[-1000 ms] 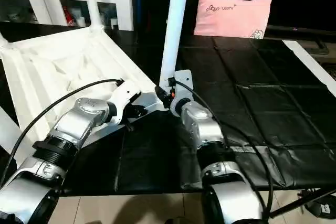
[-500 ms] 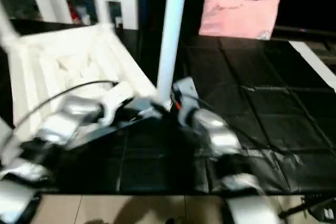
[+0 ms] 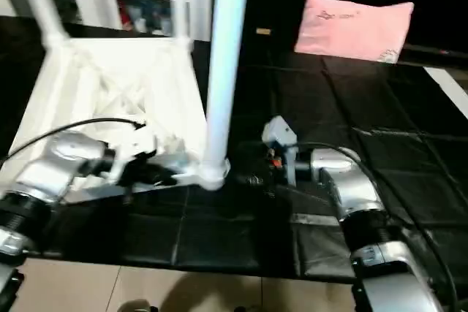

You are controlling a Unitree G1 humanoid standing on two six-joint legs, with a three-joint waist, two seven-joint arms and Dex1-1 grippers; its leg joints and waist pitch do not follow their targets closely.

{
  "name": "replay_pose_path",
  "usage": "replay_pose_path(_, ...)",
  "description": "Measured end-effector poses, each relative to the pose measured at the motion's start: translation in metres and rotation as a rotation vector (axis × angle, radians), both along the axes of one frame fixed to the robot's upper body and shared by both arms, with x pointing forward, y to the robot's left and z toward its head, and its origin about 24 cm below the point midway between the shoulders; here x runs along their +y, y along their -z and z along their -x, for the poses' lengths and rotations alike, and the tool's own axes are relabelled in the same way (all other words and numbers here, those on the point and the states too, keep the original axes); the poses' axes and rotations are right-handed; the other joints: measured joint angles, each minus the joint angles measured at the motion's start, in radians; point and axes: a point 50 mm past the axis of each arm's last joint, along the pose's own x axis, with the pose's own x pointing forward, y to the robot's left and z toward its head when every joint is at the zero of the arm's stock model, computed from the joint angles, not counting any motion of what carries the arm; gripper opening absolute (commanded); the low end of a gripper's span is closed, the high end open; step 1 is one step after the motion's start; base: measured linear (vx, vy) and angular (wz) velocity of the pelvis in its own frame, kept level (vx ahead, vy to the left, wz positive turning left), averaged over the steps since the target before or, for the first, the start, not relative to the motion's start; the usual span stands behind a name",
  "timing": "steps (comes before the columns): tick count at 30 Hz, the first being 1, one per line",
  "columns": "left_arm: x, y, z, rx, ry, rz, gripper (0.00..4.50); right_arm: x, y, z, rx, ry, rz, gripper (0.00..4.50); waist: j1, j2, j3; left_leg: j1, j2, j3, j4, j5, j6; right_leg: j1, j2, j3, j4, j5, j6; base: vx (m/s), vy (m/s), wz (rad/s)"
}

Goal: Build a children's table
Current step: Rotate leg to tighten

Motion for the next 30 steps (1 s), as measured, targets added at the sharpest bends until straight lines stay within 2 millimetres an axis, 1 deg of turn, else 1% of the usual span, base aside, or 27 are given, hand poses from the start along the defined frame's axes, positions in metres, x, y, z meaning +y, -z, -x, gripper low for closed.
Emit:
replay_pose_path(3, -0.004, 0.001, 0.003, 0.022, 0.071, -0.003, 0.0, 0.005, -0.005, -0.002, 0.014, -0.1, 0.007, 4.48, 0.006, -0.002, 0.0, 0.0, 0.0, 0.0, 0.001, 0.0, 0.0, 0.001, 0.0, 0.0, 0.0, 0.0, 0.0, 0.0, 0.0, 0.0)
replay_pose_path(4, -0.006, 0.001, 0.005, 0.029, 0.099, -0.004, 0.0, 0.006, -0.008, -0.002, 0.016, -0.126, 0.004, 4.48, 0.012, -0.002, 0.0, 0.0, 0.001, 0.0, 0.001, 0.0, 0.0, 0.001, 0.0, 0.0, 0.0, -0.002, 0.003, 0.0, 0.0, 0.0)
replay_pose_path(5, -0.007, 0.001, 0.006, 0.034, 0.118, -0.006, 0.0, 0.006, -0.009, -0.003, 0.016, -0.139, 0.001, 4.3, 0.018, -0.002, 0.0, 0.0, 0.001, 0.0, 0.001, 0.0, 0.0, 0.001, 0.0, 0.0, 0.001, -0.002, 0.003, 0.0, 0.0, 0.0)
replay_pose_path(6, -0.008, 0.002, 0.007, 0.039, 0.136, -0.008, 0.0, 0.007, -0.009, -0.003, 0.019, -0.15, -0.001, 4.3, 0.022, -0.003, 0.0, 0.0, 0.001, 0.0, 0.001, 0.0, 0.0, 0.001, 0.0, 0.0, 0.001, -0.002, 0.004, 0.0, 0.0, 0.0)
replay_pose_path(7, -0.01, 0.002, 0.008, 0.044, 0.161, -0.01, 0.0, 0.008, -0.008, -0.002, 0.029, -0.161, -0.004, 4.18, 0.024, -0.004, 0.0, 0.0, 0.001, 0.0, 0.002, 0.0, 0.0, 0.001, 0.0, 0.0, 0.001, -0.002, 0.003, 0.0, 0.0, 0.0)
replay_pose_path(13, -0.016, 0.002, 0.011, 0.044, 0.212, -0.011, 0.0, 0.014, -0.003, 0.002, 0.075, -0.241, 0.005, 3.77, 0.022, -0.004, 0.0, -0.001, 0.001, 0.001, 0.002, 0.0, 0.0, 0.001, 0.0, 0.001, 0.001, -0.001, 0.001, 0.0, 0.0, 0.0)
replay_pose_path(16, -0.017, 0.002, 0.011, 0.035, 0.223, -0.014, 0.0, 0.011, -0.003, 0.004, 0.088, -0.273, 0.011, 3.52, 0.02, -0.004, 0.0, -0.001, 0.001, 0.001, 0.002, 0.0, 0.0, 0.0, 0.0, 0.001, 0.002, -0.002, 0.003, 0.0, 0.0, 0.0)
replay_pose_path(17, -0.017, 0.001, 0.011, 0.031, 0.225, -0.014, 0.0, 0.009, -0.002, 0.005, 0.096, -0.286, 0.022, 3.52, 0.02, -0.004, 0.0, -0.001, 0.001, 0.001, 0.002, 0.0, 0.0, 0.001, 0.0, 0.001, 0.002, -0.002, 0.003, 0.0, 0.0, 0.0)
replay_pose_path(20, -0.016, 0.001, 0.011, 0.028, 0.226, -0.017, 0.0, 0.006, 0.0, 0.007, 0.108, -0.291, 0.028, 3.22, 0.02, -0.004, 0.0, -0.001, 0.001, 0.001, 0.002, 0.0, 0.0, 0.001, 0.0, 0.001, 0.002, -0.002, 0.003, 0.0, 0.0, 0.0)
replay_pose_path(21, -0.016, 0.001, 0.011, 0.028, 0.226, -0.017, 0.0, 0.006, 0.0, 0.007, 0.108, -0.291, 0.027, 3.22, 0.02, -0.004, 0.0, -0.001, 0.001, 0.001, 0.002, 0.0, 0.0, 0.001, 0.0, 0.001, 0.002, -0.002, 0.004, 0.0, 0.0, 0.0)
replay_pose_path(23, -0.016, 0.001, 0.011, 0.025, 0.232, -0.018, 0.0, 0.006, 0.0, 0.007, 0.102, -0.292, 0.028, 3.0, 0.021, -0.004, 0.0, -0.001, 0.001, 0.001, 0.002, 0.0, 0.0, 0.001, 0.0, 0.001, 0.002, -0.003, 0.005, 0.0, 0.0, 0.0)
replay_pose_path(24, -0.016, 0.001, 0.011, 0.024, 0.234, -0.018, 0.0, 0.006, 0.0, 0.007, 0.099, -0.294, 0.029, 3.0, 0.021, -0.004, 0.0, -0.001, 0.001, 0.001, 0.002, 0.0, 0.0, 0.001, 0.0, 0.001, 0.002, -0.003, 0.005, 0.0, 0.0, 0.0)
replay_pose_path(25, -0.016, 0.001, 0.011, 0.023, 0.236, -0.019, 0.0, 0.006, 0.0, 0.007, 0.098, -0.295, 0.03, 2.81, 0.021, -0.004, 0.0, -0.001, 0.001, 0.001, 0.002, 0.0, 0.0, 0.001, 0.0, 0.001, 0.002, -0.003, 0.005, 0.0, 0.0, 0.0)
replay_pose_path(30, -0.016, 0.003, 0.012, 0.021, 0.249, -0.026, 0.0, 0.007, 0.001, 0.008, 0.099, -0.298, 0.034, 2.59, 0.023, -0.004, 0.0, -0.001, 0.001, 0.001, 0.002, 0.0, 0.0, 0.001, 0.0, 0.001, 0.002, -0.001, 0.002, 0.0, 0.0, 0.0)
